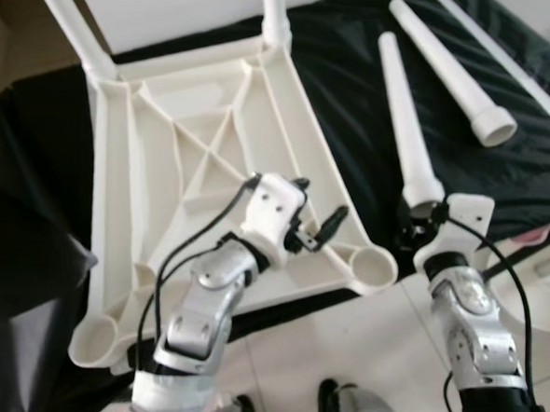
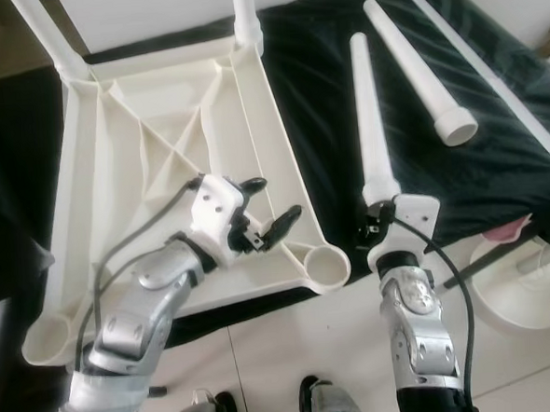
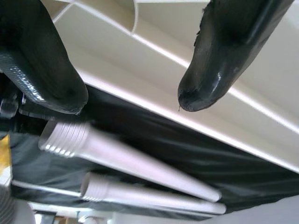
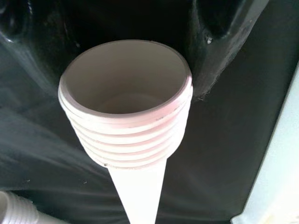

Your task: Building children table

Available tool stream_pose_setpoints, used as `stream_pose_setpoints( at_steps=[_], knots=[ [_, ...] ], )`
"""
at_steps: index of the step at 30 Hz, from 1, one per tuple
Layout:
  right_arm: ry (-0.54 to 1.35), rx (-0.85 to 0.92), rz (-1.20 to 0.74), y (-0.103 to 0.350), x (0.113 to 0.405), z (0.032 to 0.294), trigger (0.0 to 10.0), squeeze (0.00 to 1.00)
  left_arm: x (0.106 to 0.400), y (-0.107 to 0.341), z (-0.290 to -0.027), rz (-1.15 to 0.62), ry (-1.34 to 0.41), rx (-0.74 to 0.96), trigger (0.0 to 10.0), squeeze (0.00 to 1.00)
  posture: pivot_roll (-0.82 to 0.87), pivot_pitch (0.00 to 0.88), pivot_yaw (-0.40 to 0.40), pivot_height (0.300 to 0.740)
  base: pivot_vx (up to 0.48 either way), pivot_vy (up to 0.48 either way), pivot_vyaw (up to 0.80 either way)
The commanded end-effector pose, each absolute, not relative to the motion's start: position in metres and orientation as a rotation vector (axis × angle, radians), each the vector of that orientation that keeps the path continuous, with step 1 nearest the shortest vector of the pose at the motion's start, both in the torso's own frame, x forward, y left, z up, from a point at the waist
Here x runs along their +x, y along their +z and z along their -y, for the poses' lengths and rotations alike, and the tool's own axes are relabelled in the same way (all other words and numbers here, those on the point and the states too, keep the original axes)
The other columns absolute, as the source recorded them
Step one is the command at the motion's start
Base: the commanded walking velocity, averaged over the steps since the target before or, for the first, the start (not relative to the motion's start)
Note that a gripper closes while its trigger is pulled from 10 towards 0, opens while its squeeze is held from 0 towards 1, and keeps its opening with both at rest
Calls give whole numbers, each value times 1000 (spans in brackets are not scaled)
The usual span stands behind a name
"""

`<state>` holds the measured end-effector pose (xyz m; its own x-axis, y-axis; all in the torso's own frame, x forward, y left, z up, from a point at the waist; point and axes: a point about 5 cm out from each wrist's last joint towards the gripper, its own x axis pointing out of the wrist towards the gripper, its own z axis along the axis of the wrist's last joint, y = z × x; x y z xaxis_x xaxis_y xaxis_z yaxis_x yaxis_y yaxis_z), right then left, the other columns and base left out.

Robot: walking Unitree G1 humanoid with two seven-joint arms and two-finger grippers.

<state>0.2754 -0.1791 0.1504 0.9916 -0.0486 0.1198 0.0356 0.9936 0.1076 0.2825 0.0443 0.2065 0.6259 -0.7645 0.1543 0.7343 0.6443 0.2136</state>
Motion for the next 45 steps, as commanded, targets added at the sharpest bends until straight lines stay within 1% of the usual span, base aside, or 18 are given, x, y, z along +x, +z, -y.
stream_pose_setpoints(
  at_steps=[1,4,6,10,12,14,16,18,19,20,25,34,35,38,40,41,43,45],
  knots=[
    [10,127,43,135,270,169,10000,0,279,208,-44,253,-929,135,10000,0,-44,150,29,740,0,0,0],
    [36,125,34,135,265,165,10000,0,277,211,-43,268,-950,140,10000,0,-43,143,26,740,0,0,0],
    [81,116,21,136,253,158,10000,0,275,218,-40,297,-970,144,10000,0,-35,128,12,740,0,0,0],
    [101,107,25,138,243,157,10000,0,275,220,-39,310,-970,146,10000,0,-34,125,9,740,0,0,0],
    [114,93,25,140,231,159,10000,0,274,220,-38,315,-966,144,10000,0,-36,122,3,740,0,0,0],
    [114,93,25,140,231,159,10000,0,274,220,-38,315,-966,144,10000,0,-36,122,3,740,0,0,0],
    [126,81,14,139,221,164,10000,0,274,219,-38,316,-959,140,10000,0,-44,121,4,740,0,0,0],
    [124,80,5,139,218,168,10000,0,274,219,-38,316,-957,138,10000,0,-49,123,8,740,0,0,0],
    [118,78,1,138,217,171,10000,43,275,218,-38,315,-956,137,10000,0,-49,123,8,740,0,0,0],
    [109,86,0,139,218,176,10000,1000,275,218,-38,313,-955,137,10000,0,-52,120,8,740,0,0,0],
    [83,68,25,147,226,188,10000,1000,277,217,-39,310,-954,142,10000,0,-59,114,14,740,0,0,0],
    [44,70,21,148,229,195,10000,1000,277,217,-38,312,-961,146,10000,0,-52,100,20,740,0,0,0],
    [33,90,63,158,239,197,10000,0,277,217,-38,313,-965,151,10000,0,-48,91,23,740,0,0,0],
    [31,93,79,162,243,198,10000,0,277,217,-38,313,-967,151,10000,0,-48,91,23,740,0,0,0],
    [30,97,101,173,260,200,10000,0,277,217,-37,303,-984,142,10000,0,-47,85,31,740,0,0,0],
    [30,97,101,173,260,200,10000,0,277,217,-37,303,-984,142,10000,0,-47,85,31,740,0,0,0],
    [34,100,93,182,277,201,10000,0,275,219,-35,300,-1003,132,10000,0,-41,78,29,740,0,0,0],
    [45,122,101,189,286,201,10000,0,272,219,-34,304,-1025,134,10000,0,-37,73,28,740,0,0,0]
  ],
)
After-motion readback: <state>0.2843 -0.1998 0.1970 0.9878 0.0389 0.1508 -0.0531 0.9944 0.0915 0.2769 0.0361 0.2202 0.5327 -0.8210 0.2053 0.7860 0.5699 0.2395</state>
